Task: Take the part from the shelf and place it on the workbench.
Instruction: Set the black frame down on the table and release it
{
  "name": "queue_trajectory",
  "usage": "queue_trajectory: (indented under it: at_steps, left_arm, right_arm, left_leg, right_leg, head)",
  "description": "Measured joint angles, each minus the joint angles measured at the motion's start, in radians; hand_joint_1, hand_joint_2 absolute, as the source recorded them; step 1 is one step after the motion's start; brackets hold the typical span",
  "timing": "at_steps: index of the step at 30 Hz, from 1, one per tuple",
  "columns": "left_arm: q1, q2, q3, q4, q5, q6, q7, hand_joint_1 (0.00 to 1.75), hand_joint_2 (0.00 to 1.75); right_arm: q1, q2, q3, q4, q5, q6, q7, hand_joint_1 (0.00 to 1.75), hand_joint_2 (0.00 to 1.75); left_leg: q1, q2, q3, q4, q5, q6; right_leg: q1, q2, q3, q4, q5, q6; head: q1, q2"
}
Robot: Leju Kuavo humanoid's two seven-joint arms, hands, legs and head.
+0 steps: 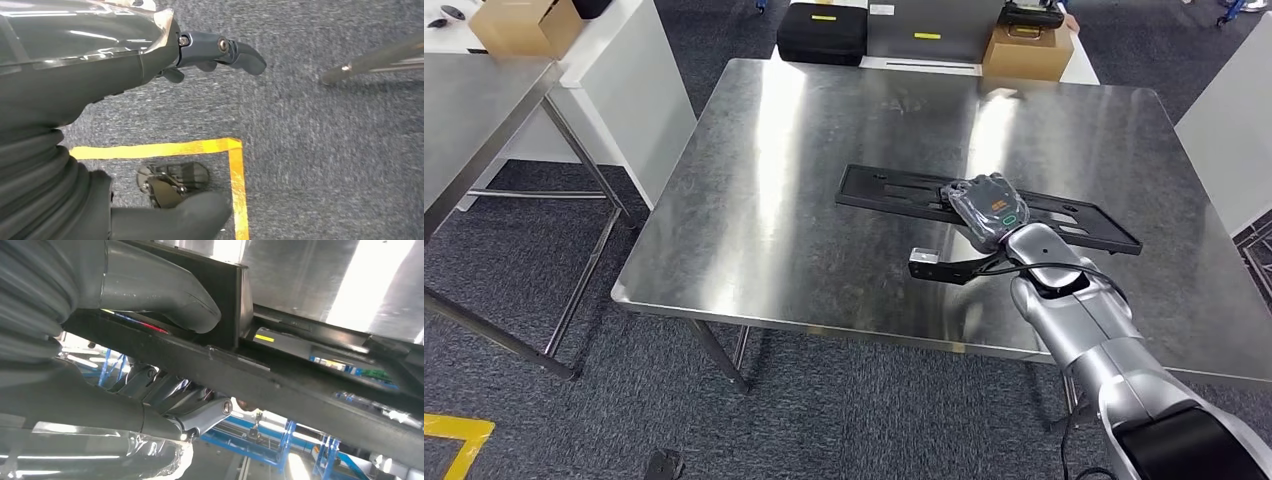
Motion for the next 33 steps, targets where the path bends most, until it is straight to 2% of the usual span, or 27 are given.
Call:
queue_trajectory:
  at_steps: [3,4,5,6,7,8,9,10,12,14,15,16,18,19,20,21,22,23,25,26,28,30,31,32,33]
  left_arm:
    - [0.0,0.002,0.0,0.0,-0.003,0.001,0.0,0.0,1.75]
    - [0.0,0.002,0.001,0.0,-0.004,0.001,0.0,0.0,1.75]
    - [0.0,0.003,0.001,0.0,-0.004,0.001,0.0,0.0,1.75]
    - [0.0,0.004,0.001,0.0,-0.005,0.001,0.0,0.0,1.75]
    - [0.0,0.004,0.001,0.0,-0.005,0.001,0.0,0.0,1.75]
    - [0.0,0.005,0.001,0.0,-0.005,0.001,0.0,0.0,1.75]
    - [-0.001,0.006,0.002,0.0,-0.005,0.001,0.0,0.0,1.75]
    - [0.0,0.006,0.002,0.0,-0.005,0.001,0.0,0.0,1.75]
    - [0.001,0.006,0.002,0.0,-0.005,0.001,0.0,0.0,1.75]
    - [0.001,0.006,0.003,0.0,-0.005,0.0,0.0,0.0,1.75]
    - [0.001,0.007,0.003,0.0,-0.005,-0.001,-0.001,0.0,1.75]
    - [0.0,0.007,0.003,0.0,-0.005,-0.001,-0.001,0.0,1.75]
    - [0.0,0.008,0.003,0.0,-0.005,-0.003,-0.001,0.0,1.75]
    - [0.001,0.008,0.003,0.0,-0.005,-0.004,-0.001,0.0,1.75]
    - [0.002,0.008,0.003,0.0,-0.005,-0.005,-0.001,0.0,1.75]
    - [0.002,0.007,0.003,0.0,-0.005,-0.007,-0.001,0.0,1.75]
    - [0.003,0.007,0.003,0.0,-0.005,-0.008,-0.001,0.0,1.75]
    - [0.003,0.007,0.003,0.0,-0.005,-0.009,-0.001,0.0,1.75]
    - [0.002,0.007,0.003,0.0,-0.005,-0.01,-0.001,0.0,1.75]
    - [0.002,0.007,0.003,0.0,-0.006,-0.01,-0.001,0.0,1.75]
    - [0.001,0.007,0.003,0.0,-0.007,-0.01,-0.001,0.0,1.75]
    - [0.001,0.009,0.003,0.0,-0.008,-0.01,-0.001,0.0,1.75]
    - [0.0,0.009,0.003,-0.001,-0.008,-0.01,-0.002,0.0,1.75]
    - [0.0,0.009,0.003,-0.001,-0.008,-0.01,-0.002,0.0,1.75]
    - [0.001,0.009,0.003,-0.001,-0.008,-0.01,-0.003,0.0,1.75]
  right_arm:
    - [-0.005,0.005,0.0,0.007,0.002,0.003,0.004,1.62,1.75]
    - [-0.004,0.007,0.001,0.009,0.002,0.004,0.004,1.62,1.75]
    - [-0.003,0.007,0.001,0.012,0.002,0.005,0.005,1.62,1.75]
    - [-0.003,0.008,0.001,0.014,0.002,0.005,0.005,1.62,1.75]
    - [-0.002,0.009,0.001,0.015,0.002,0.005,0.006,1.62,1.75]
    - [-0.003,0.009,0.0,0.016,0.003,0.005,0.007,1.62,1.75]
    - [-0.005,0.01,0.0,0.017,0.003,0.005,0.009,1.62,1.75]
    - [-0.005,0.011,0.0,0.017,0.004,0.004,0.012,1.62,1.75]
    - [-0.005,0.014,0.0,0.019,0.006,0.003,0.016,1.62,1.75]
    - [-0.005,0.017,0.0,0.021,0.007,0.002,0.02,1.62,1.75]
    - [-0.005,0.017,-0.001,0.021,0.007,0.002,0.022,1.62,1.75]
    - [-0.004,0.018,-0.001,0.022,0.007,0.002,0.024,1.62,1.75]
    - [0.0,0.018,-0.001,0.026,0.008,0.002,0.025,1.62,1.75]
    - [0.004,0.017,0.0,0.028,0.008,0.002,0.025,1.62,1.75]
    - [0.008,0.017,0.0,0.03,0.009,0.002,0.025,1.62,1.75]
    - [0.01,0.017,0.0,0.032,0.009,0.002,0.025,1.62,1.75]
    - [0.012,0.017,0.0,0.033,0.009,0.002,0.025,1.62,1.75]
    - [0.014,0.017,0.0,0.033,0.009,0.002,0.025,1.62,1.75]
    - [0.012,0.017,0.0,0.034,0.01,0.002,0.025,1.62,1.75]
    - [0.012,0.017,0.0,0.035,0.01,0.002,0.025,1.62,1.75]
    - [0.011,0.018,0.0,0.036,0.012,0.002,0.025,1.62,1.75]
    - [0.011,0.018,-0.001,0.037,0.013,0.001,0.025,1.62,1.75]
    - [0.01,0.018,-0.001,0.037,0.013,0.001,0.025,1.62,1.75]
    - [0.01,0.019,-0.001,0.037,0.013,0.0,0.025,1.62,1.75]
    - [0.01,0.019,0.0,0.038,0.013,0.0,0.024,1.62,1.75]
  left_leg:
    - [0.021,0.007,-0.099,0.171,-0.076,-0.024]
    - [0.027,0.009,-0.124,0.199,-0.08,-0.029]
    - [0.032,0.012,-0.131,0.194,-0.067,-0.032]
    - [0.037,0.013,-0.115,0.148,-0.032,-0.034]
    - [0.041,0.014,-0.085,0.075,0.01,-0.036]
    - [0.041,0.015,-0.056,0.011,0.039,-0.036]
    - [0.039,0.015,-0.034,-0.039,0.054,-0.034]
    - [0.035,0.014,-0.023,-0.061,0.058,-0.028]
    - [0.026,0.013,-0.016,-0.062,0.054,-0.01]
    - [0.025,0.013,-0.002,-0.071,0.061,0.007]
    - [0.026,0.013,0.005,-0.076,0.062,0.015]
    - [0.026,0.013,0.01,-0.08,0.06,0.022]
    - [0.022,0.012,0.017,-0.08,0.052,0.031]
    - [0.02,0.011,0.021,-0.08,0.048,0.033]
    - [0.018,0.009,0.026,-0.08,0.043,0.034]
    - [0.016,0.008,0.034,-0.079,0.037,0.034]
    - [0.014,0.006,0.043,-0.079,0.031,0.034]
    - [0.012,0.005,0.054,-0.079,0.022,0.032]
    - [0.006,0.004,0.071,-0.078,0.004,0.027]
    - [0.004,0.004,0.077,-0.077,-0.005,0.023]
    - [0.003,0.004,0.082,-0.077,-0.019,0.013]
    - [0.007,0.007,0.076,-0.062,-0.033,0.0]
    - [0.01,0.009,0.062,-0.032,-0.046,-0.008]
    - [0.014,0.011,0.034,0.017,-0.064,-0.016]
    - [0.018,0.012,-0.008,0.087,-0.084,-0.025]
  right_leg:
    - [-0.001,0.001,0.006,0.0,-0.007,-0.004]
    - [-0.002,0.001,0.008,0.001,-0.01,-0.003]
    - [-0.004,0.002,0.011,0.001,-0.013,0.001]
    - [-0.006,0.002,0.015,0.001,-0.016,0.006]
    - [-0.008,0.003,0.021,0.002,-0.02,0.011]
    - [-0.009,0.003,0.026,0.001,-0.024,0.016]
    - [-0.01,0.003,0.029,0.0,-0.026,0.021]
    - [-0.009,0.003,0.03,-0.001,-0.029,0.028]
    - [-0.008,0.003,0.032,-0.005,-0.033,0.042]
    - [-0.006,0.001,0.024,0.011,-0.044,0.053]
    - [-0.005,0.001,0.007,0.045,-0.059,0.053]
    - [-0.005,0.0,-0.024,0.103,-0.081,0.05]
    - [-0.005,0.0,-0.108,0.251,-0.124,0.045]
    - [-0.004,0.0,-0.143,0.304,-0.135,0.045]
    - [-0.003,0.0,-0.163,0.325,-0.131,0.049]
    - [-0.002,0.0,-0.164,0.309,-0.114,0.054]
    - [-0.002,0.0,-0.15,0.265,-0.086,0.059]
    - [-0.001,0.0,-0.122,0.194,-0.047,0.063]
    - [0.003,-0.002,-0.062,0.059,0.01,0.059]
    - [0.006,-0.002,-0.042,0.02,0.022,0.052]
    - [0.01,-0.002,-0.03,0.006,0.015,0.035]
    - [0.002,0.0,-0.022,0.002,0.006,0.021]
    - [-0.002,0.001,-0.014,0.0,0.001,0.014]
    - [-0.006,0.002,-0.005,-0.002,-0.005,0.007]
    - [-0.006,0.003,0.004,-0.002,-0.014,0.001]
  head:
    - [-0.001,0.0]
    - [-0.002,0.0]
    - [-0.002,0.0]
    - [-0.002,0.0]
    - [-0.002,0.0]
    - [-0.002,0.0]
    - [-0.001,0.0]
    - [-0.001,0.0]
    - [0.0,0.0]
    - [0.0,0.0]
    - [0.0,0.0]
    - [0.001,0.0]
    - [0.001,0.0]
    - [0.002,0.0]
    - [0.002,0.0]
    - [0.002,0.0]
    - [0.003,0.0]
    - [0.003,0.0]
    - [0.003,0.0]
    - [0.002,0.0]
    - [0.002,0.0]
    - [0.001,0.0]
    - [0.0,0.0]
    - [-0.001,0.0]
    - [-0.002,0.0]
